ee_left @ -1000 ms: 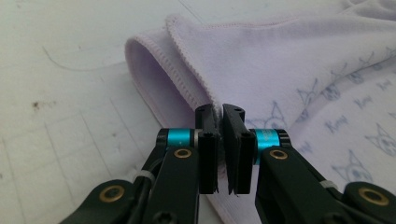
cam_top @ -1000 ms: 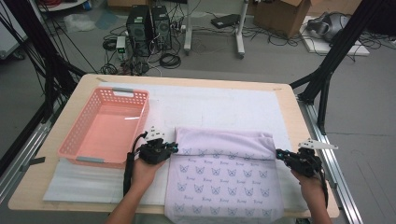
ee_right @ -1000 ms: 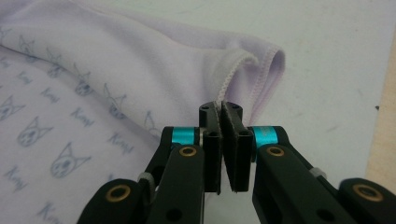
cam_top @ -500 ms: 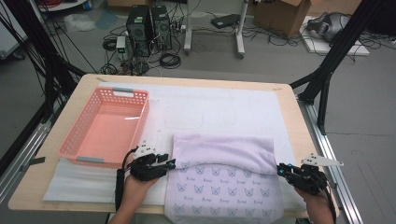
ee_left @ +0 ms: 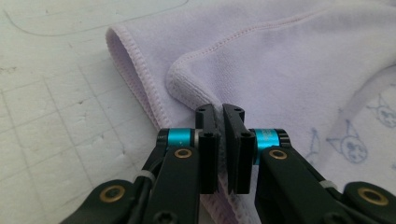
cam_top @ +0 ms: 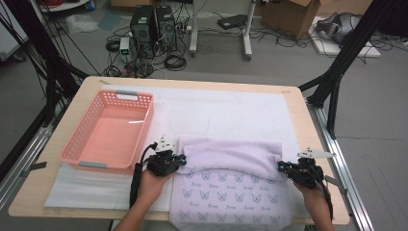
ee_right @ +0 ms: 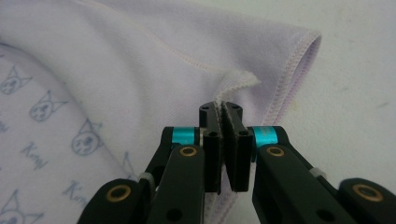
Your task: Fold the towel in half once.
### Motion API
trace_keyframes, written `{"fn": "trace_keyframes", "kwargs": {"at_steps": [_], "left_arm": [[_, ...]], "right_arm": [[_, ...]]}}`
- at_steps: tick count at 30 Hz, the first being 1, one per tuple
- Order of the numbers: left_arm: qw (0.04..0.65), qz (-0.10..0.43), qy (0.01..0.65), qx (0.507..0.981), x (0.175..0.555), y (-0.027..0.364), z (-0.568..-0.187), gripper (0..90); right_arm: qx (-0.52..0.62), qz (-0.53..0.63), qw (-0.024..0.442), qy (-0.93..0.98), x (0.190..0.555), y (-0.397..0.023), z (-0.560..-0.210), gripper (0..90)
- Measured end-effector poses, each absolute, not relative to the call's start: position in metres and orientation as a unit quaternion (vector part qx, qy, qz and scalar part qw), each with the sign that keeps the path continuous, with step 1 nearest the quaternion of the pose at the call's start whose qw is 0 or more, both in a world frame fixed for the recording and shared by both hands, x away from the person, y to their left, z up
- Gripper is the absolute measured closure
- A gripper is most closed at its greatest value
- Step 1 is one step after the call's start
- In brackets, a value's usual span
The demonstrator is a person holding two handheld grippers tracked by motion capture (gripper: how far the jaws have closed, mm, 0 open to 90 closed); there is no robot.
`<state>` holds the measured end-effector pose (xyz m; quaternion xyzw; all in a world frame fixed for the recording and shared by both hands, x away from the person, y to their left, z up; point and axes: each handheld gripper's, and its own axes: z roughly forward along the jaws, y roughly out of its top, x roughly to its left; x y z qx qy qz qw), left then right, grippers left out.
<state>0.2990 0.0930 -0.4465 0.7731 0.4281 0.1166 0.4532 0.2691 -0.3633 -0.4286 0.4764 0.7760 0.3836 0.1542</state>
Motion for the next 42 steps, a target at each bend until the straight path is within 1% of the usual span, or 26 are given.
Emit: {"fn": "trace_keyframes", "kwargs": {"at_steps": [4, 11, 17, 23, 25, 26, 27, 28, 30, 31, 33, 35, 39, 40, 42], "left_arm": [[0.486, 0.109, 0.424, 0.757, 0.288, 0.105, -0.44, 85.4], [0.509, 0.093, 0.404, 0.754, 0.258, 0.116, -0.434, 85.1], [0.508, 0.075, 0.395, 0.761, 0.235, 0.123, -0.436, 85.1], [0.502, 0.046, 0.383, 0.774, 0.215, 0.127, -0.442, 84.4], [0.502, 0.039, 0.374, 0.779, 0.213, 0.127, -0.442, 81.6], [0.506, 0.041, 0.373, 0.777, 0.214, 0.127, -0.442, 73.7], [0.511, 0.048, 0.375, 0.772, 0.217, 0.127, -0.441, 61.8], [0.518, 0.056, 0.377, 0.766, 0.22, 0.127, -0.439, 53.6], [0.53, 0.074, 0.38, 0.755, 0.23, 0.128, -0.436, 47.5], [0.534, 0.083, 0.38, 0.751, 0.236, 0.128, -0.435, 45.8], [0.535, 0.098, 0.385, 0.745, 0.25, 0.127, -0.433, 45.2], [0.532, 0.099, 0.393, 0.744, 0.264, 0.124, -0.432, 45.2], [0.523, 0.098, 0.407, 0.743, 0.292, 0.115, -0.435, 45.6], [0.522, 0.104, 0.409, 0.741, 0.298, 0.113, -0.437, 45.9], [0.501, 0.108, 0.416, 0.751, 0.308, 0.107, -0.44, 46.7]], "right_arm": [[0.467, 0.406, 0.167, 0.768, 0.253, -0.37, -0.42, 87.1], [0.456, 0.423, 0.167, 0.765, 0.222, -0.38, -0.413, 87.1], [0.446, 0.428, 0.154, 0.771, 0.199, -0.382, -0.41, 87.1], [0.458, 0.395, 0.123, 0.787, 0.176, -0.38, -0.416, 87.1], [0.458, 0.385, 0.117, 0.793, 0.171, -0.38, -0.418, 86.3], [0.458, 0.384, 0.117, 0.793, 0.17, -0.38, -0.418, 80.2], [0.462, 0.387, 0.123, 0.789, 0.17, -0.381, -0.416, 69.4], [0.47, 0.392, 0.133, 0.78, 0.17, -0.383, -0.414, 66.1], [0.474, 0.417, 0.138, 0.763, 0.175, -0.387, -0.409, 65.0], [0.475, 0.422, 0.149, 0.757, 0.179, -0.389, -0.407, 65.2], [0.475, 0.43, 0.163, 0.75, 0.19, -0.391, -0.406, 66.0], [0.475, 0.429, 0.17, 0.75, 0.204, -0.389, -0.408, 66.8], [0.464, 0.42, 0.174, 0.761, 0.236, -0.377, -0.416, 73.8], [0.464, 0.418, 0.17, 0.762, 0.245, -0.374, -0.419, 75.7], [0.459, 0.416, 0.167, 0.767, 0.262, -0.366, -0.423, 77.0]]}}
